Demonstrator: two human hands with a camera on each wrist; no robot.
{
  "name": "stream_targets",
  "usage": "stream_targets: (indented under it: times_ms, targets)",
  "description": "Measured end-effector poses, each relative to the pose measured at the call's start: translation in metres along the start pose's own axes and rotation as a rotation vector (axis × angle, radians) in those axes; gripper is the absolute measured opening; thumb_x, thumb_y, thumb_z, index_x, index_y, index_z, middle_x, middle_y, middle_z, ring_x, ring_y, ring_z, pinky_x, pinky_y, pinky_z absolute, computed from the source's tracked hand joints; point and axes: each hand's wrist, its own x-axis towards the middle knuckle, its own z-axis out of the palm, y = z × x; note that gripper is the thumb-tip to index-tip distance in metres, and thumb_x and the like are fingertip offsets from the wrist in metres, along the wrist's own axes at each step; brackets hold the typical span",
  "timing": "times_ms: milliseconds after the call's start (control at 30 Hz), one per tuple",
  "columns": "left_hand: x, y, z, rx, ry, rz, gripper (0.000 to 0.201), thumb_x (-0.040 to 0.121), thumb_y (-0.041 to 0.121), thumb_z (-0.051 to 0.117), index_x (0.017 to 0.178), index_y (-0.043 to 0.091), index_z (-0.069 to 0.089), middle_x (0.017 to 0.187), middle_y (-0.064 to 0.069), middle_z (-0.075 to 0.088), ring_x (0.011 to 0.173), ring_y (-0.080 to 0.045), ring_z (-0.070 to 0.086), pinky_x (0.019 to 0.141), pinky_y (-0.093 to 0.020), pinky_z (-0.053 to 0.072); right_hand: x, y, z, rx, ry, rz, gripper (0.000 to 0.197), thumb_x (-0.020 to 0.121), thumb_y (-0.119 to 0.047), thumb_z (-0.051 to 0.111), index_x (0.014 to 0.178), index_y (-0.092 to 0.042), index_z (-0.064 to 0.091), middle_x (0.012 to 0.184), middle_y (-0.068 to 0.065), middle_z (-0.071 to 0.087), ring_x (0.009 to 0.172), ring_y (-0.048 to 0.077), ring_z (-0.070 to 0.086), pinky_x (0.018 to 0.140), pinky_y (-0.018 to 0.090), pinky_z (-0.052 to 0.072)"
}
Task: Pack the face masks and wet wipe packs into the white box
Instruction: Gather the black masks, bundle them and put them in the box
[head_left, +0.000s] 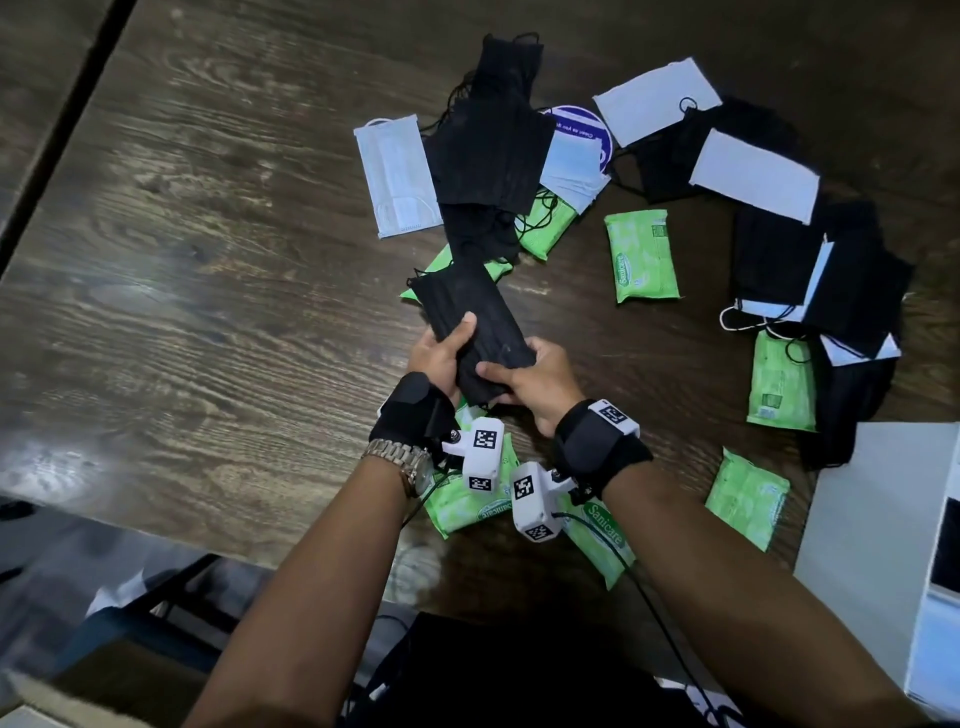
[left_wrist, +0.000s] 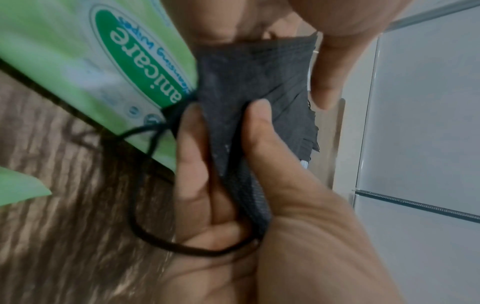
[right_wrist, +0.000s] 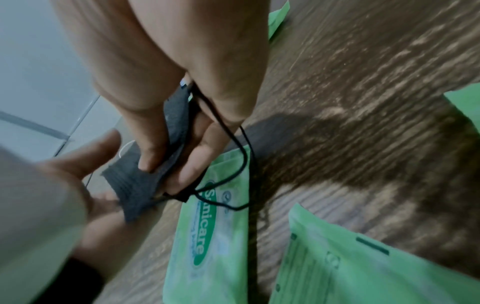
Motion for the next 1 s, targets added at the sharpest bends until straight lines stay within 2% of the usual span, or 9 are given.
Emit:
stream_targets:
  times_ms: [100,200,233,367,467,567,733,867,1000]
  targets:
    - [0.01,-0.003,-0.006,0.083,0.058,0.037,0.016,0.096,0.004,0.052,0.11,0.0,0.058,0.087,-0.011,0.072,0.074,-0.023,0.07,0.07,-0.039,0.06,0.006,0.0,-0.001,-0.116,0.002,-0.023,0.049,0.07,-0.016,0.09,0.104,0.002,0.059,0.091,0.013,0.072,0.069,0.025,0.074,0.055,0.037,0.061]
    - [0.017,0.002,-0.015,0.087,0.105,0.054,0.012,0.097,0.004,0.05,0.102,0.004,0.06,0.074,-0.003,0.074,0.067,-0.018,0.07,0.066,-0.036,0.06,0.029,-0.014,-0.008,-0.33,0.137,-0.118,0.061,0.055,-0.062,0.086,0.084,-0.013,0.065,0.079,0.009,0.074,0.071,0.024,0.074,0.062,0.046,0.062]
    - [0.018,0.005,-0.021,0.081,0.126,0.059,0.013,0.097,0.004,0.049,0.105,0.004,0.059,0.075,-0.003,0.073,0.066,-0.017,0.07,0.065,-0.036,0.06,0.042,-0.021,-0.011,-0.371,0.184,-0.152,0.058,0.055,-0.068,0.08,0.078,-0.017,0.065,0.076,0.005,0.074,0.071,0.023,0.073,0.066,0.048,0.061]
    - [0.023,0.013,-0.045,0.09,0.176,0.082,0.016,0.097,0.006,0.049,0.11,0.004,0.059,0.087,-0.008,0.07,0.075,-0.023,0.068,0.077,-0.044,0.057,0.092,-0.06,-0.008,-0.405,0.334,-0.255,0.042,0.074,-0.056,0.075,0.06,-0.018,0.063,0.07,0.003,0.073,0.07,0.022,0.071,0.073,0.046,0.06]
    - [0.02,0.018,-0.057,0.104,0.189,0.102,0.015,0.098,0.004,0.047,0.097,0.009,0.061,0.074,0.002,0.074,0.067,-0.014,0.07,0.065,-0.033,0.06,0.124,-0.083,0.002,-0.389,0.353,-0.192,0.055,0.075,-0.057,0.076,0.056,-0.009,0.057,0.063,0.008,0.064,0.058,0.023,0.06,0.066,0.032,0.053]
    - [0.017,0.019,-0.06,0.136,0.186,0.114,0.018,0.098,0.003,0.047,0.09,0.012,0.061,0.069,0.004,0.073,0.062,-0.011,0.069,0.061,-0.03,0.06,0.144,-0.087,0.006,-0.298,0.323,-0.027,0.061,0.063,-0.049,0.086,0.097,-0.004,0.062,0.092,0.011,0.068,0.073,0.024,0.064,0.07,0.035,0.056]
    - [0.02,0.019,-0.053,0.137,0.201,0.071,0.019,0.098,0.005,0.048,0.089,0.013,0.063,0.067,0.003,0.072,0.061,-0.013,0.069,0.06,-0.032,0.06,0.128,-0.084,0.0,-0.132,0.198,-0.017,0.033,0.078,-0.025,0.082,0.068,-0.015,0.052,0.065,0.005,0.051,0.041,0.012,0.036,0.042,0.022,0.03]
    - [0.025,0.012,-0.036,0.138,0.234,-0.056,0.018,0.097,0.004,0.047,0.088,0.01,0.062,0.061,0.0,0.07,0.067,-0.023,0.065,0.054,-0.032,0.059,0.087,-0.066,-0.033,0.028,0.0,0.001,0.036,0.084,-0.029,0.078,0.067,-0.018,0.049,0.06,-0.002,0.046,0.045,0.009,0.034,0.04,0.02,0.023]
    - [0.024,-0.001,-0.011,0.035,0.168,-0.256,0.021,0.098,0.012,0.044,0.106,0.003,0.062,0.079,-0.011,0.074,0.071,-0.025,0.071,0.068,-0.045,0.058,0.052,-0.036,-0.066,-0.002,-0.139,0.081,0.033,0.088,-0.026,0.074,0.068,-0.017,0.05,0.062,-0.002,0.043,0.047,0.008,0.033,0.039,0.017,0.023]
